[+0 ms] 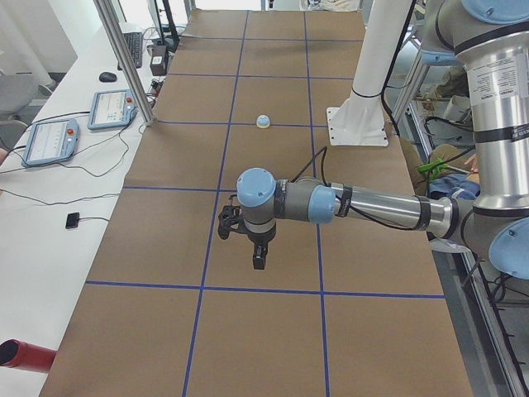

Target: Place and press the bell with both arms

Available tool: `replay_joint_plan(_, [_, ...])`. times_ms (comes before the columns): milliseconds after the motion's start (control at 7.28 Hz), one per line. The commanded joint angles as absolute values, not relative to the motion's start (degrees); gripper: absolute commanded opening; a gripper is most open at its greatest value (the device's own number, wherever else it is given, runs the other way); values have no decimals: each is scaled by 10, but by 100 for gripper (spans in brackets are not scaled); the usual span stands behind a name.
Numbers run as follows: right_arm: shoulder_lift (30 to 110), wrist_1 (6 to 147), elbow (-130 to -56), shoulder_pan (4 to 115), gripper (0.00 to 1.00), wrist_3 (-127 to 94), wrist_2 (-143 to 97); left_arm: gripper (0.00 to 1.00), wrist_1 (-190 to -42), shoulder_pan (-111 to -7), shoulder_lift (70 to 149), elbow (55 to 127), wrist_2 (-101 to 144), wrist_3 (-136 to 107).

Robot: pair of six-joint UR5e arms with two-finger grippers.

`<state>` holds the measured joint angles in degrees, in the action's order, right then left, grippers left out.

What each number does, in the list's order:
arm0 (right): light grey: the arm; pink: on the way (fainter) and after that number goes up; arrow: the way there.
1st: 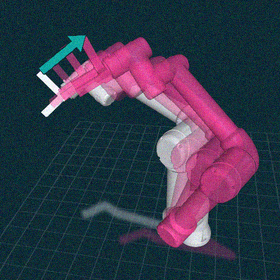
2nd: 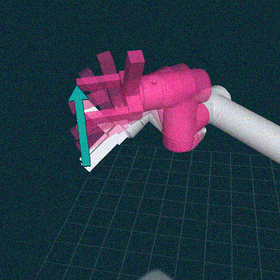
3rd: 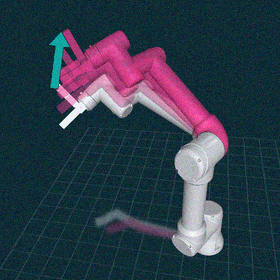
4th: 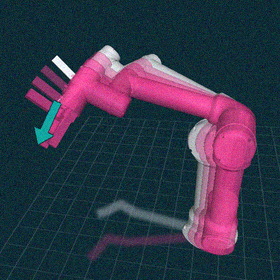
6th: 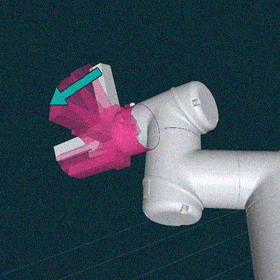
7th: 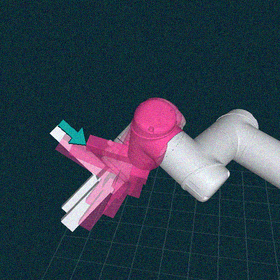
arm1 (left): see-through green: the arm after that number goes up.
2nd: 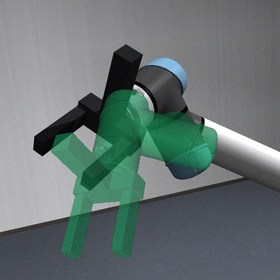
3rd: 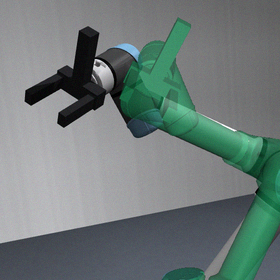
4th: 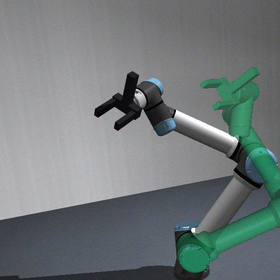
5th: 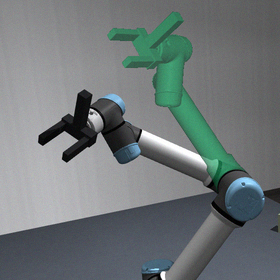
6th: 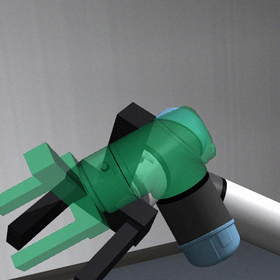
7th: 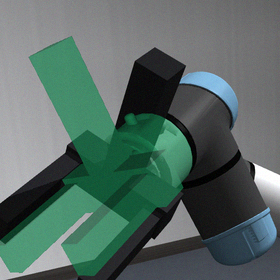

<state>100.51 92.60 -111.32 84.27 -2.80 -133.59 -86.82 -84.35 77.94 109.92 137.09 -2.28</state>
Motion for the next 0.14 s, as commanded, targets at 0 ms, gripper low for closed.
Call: replay_joint_plan(0, [991, 934, -1105, 842, 100, -25, -1334, 100, -868, -846, 789, 1103, 1368, -21])
